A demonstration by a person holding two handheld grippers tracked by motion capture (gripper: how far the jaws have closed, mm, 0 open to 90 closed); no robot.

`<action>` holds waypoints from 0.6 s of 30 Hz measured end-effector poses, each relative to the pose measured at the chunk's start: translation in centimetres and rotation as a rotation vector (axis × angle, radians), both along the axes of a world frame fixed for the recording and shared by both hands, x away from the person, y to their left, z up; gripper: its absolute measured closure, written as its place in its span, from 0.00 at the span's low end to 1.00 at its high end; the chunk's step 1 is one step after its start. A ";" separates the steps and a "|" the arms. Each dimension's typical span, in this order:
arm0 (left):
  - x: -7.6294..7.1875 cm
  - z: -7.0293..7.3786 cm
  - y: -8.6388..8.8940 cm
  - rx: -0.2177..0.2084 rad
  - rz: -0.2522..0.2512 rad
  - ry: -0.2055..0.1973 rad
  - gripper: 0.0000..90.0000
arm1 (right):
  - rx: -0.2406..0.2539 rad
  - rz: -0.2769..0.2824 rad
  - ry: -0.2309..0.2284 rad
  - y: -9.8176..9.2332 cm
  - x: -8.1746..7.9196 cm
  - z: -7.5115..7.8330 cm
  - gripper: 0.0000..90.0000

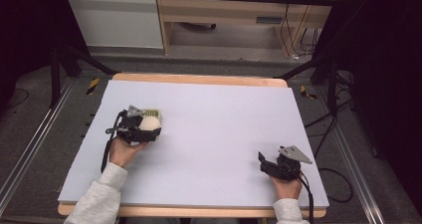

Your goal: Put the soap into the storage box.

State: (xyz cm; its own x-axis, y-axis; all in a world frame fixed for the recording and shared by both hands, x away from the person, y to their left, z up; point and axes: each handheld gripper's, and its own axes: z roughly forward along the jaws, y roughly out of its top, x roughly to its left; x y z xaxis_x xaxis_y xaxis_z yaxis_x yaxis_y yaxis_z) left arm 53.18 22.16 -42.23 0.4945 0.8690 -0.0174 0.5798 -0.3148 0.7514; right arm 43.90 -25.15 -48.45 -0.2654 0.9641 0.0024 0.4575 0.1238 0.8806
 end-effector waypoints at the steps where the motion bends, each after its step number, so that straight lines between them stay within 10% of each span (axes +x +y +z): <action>1: 0.1 0.0 0.1 0.001 0.003 -0.001 0.25 | 0.001 0.001 0.001 0.0 0.0 0.0 0.17; 18: 1.9 -0.9 1.1 0.024 0.034 0.016 0.25 | -0.005 0.001 0.005 0.0 0.1 0.0 0.17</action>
